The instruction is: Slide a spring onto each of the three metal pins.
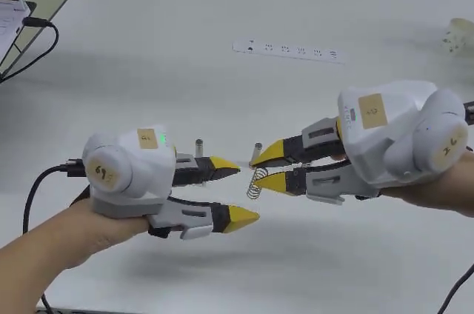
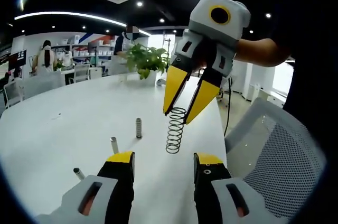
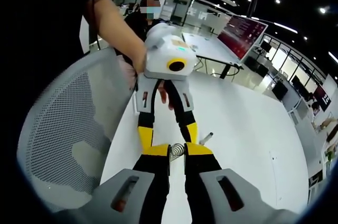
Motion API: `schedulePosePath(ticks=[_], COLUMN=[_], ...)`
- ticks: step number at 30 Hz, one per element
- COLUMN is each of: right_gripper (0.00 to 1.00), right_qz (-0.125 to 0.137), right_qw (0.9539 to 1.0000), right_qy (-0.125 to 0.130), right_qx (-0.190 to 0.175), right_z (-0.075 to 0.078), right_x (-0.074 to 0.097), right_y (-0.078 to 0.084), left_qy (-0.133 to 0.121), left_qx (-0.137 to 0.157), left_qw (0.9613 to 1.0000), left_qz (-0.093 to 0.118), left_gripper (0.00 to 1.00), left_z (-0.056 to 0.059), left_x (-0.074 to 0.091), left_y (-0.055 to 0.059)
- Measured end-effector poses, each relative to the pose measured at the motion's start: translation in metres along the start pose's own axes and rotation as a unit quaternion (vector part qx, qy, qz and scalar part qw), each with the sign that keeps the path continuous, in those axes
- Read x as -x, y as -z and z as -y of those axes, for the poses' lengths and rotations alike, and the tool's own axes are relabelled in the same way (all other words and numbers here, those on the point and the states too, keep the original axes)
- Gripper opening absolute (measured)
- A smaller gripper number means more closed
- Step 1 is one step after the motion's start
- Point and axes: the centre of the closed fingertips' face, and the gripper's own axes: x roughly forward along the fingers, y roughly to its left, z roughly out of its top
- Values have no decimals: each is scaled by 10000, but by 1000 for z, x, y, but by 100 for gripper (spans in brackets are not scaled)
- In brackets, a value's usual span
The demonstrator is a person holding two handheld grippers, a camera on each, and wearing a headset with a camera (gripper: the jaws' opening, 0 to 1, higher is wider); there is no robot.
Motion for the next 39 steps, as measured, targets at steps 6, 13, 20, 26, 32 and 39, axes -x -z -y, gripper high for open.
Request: schedulePosePath(ticks=[6, 13, 20, 26, 32, 39], right_gripper=[7, 7, 7, 7, 7, 7], right_qz=[-50, -93, -138, -173, -216, -272], right_qw=[10000, 9999, 9997, 9996, 9995, 9991], right_qy=[32, 108, 152, 181, 216, 297], right_qx=[-3, -74, -119, -135, -123, -129], right_z=[3, 11, 14, 16, 19, 23], right_x=[0, 1, 1, 2, 3, 6], right_y=[4, 11, 17, 20, 23, 27], left_qy=[-308, -628, -1020, -1195, -1281, -1394], left_qx=[-26, 12, 50, 157, 282, 318], left_qw=[9995, 9980, 9947, 9927, 9913, 9896], left_qz=[68, 25, 115, 103, 84, 142], left_gripper=[51, 61, 74, 81, 93, 98], left_z=[-13, -29, -43, -52, -54, -57], left_x=[11, 28, 47, 59, 62, 66], left_y=[1, 8, 10, 16, 22, 23])
